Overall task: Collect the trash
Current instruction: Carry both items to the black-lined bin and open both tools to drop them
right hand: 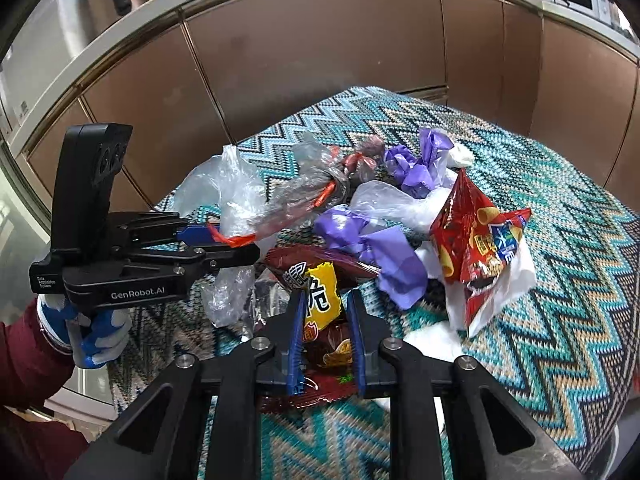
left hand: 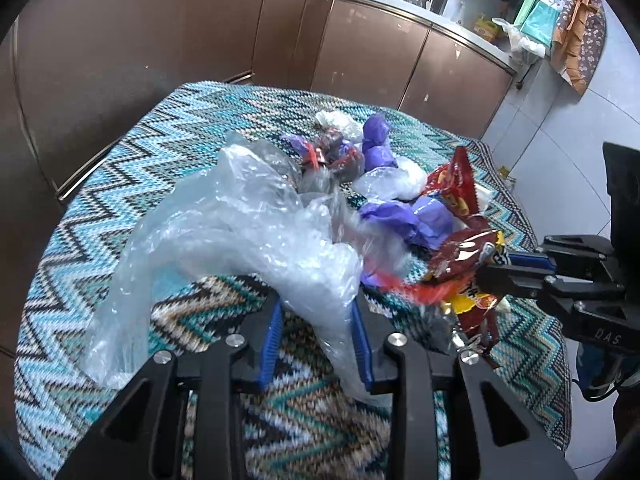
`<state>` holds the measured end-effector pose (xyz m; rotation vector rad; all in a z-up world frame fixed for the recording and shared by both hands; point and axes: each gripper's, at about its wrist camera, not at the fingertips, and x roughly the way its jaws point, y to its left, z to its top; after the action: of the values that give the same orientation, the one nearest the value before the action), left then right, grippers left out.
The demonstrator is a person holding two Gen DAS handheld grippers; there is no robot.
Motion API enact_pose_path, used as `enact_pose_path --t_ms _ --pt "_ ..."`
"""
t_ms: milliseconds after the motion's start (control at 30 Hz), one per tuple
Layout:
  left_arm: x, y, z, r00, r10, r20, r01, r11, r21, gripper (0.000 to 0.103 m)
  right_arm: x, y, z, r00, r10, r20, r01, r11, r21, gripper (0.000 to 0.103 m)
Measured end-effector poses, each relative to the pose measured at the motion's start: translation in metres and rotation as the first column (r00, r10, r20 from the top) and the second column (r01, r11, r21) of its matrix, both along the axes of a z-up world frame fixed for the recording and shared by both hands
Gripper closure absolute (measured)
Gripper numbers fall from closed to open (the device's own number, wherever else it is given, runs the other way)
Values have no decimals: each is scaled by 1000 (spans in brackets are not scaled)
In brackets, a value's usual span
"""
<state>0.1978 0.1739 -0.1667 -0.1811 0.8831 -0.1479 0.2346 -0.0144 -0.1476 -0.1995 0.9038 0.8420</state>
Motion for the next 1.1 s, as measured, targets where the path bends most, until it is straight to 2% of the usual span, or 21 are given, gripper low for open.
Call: enact_pose_path --t_ms 200,367,467,633,700,767,867,1033,1100 --pt "-28 -2 21 999 7 38 -7 1000 20 75 -29 -19 16 999 -38 26 37 999 40 91" --pt "-51 -17 53 994 -24 107 20 999 37 76 -59 -40 35 995 -78 67 73 995 73 91" --pt "-60 -38 74 987 -67 148 60 997 50 76 -74 -63 50 987 -130 94 121 988 101 92" --pt "-63 -98 104 963 -186 196 174 982 80 76 -97 -127 79 945 -293 145 269 949 163 91" --pt "-60 -126 112 949 -241 205 227 970 88 76 -105 -159 88 913 -374 165 346 922 175 91" --pt "-54 -165 120 926 -311 213 295 950 105 76 -111 -195 96 866 -466 183 437 882 179 91" --pt "-45 -224 127 889 -407 208 389 913 126 76 -117 -250 101 781 -597 185 566 801 193 91" --pt "-12 -323 123 835 -525 167 503 850 156 76 -110 -329 93 593 -779 203 759 625 180 91" --pt "0 -355 115 820 -555 143 531 829 174 76 -101 -354 85 531 -822 207 808 565 168 91"
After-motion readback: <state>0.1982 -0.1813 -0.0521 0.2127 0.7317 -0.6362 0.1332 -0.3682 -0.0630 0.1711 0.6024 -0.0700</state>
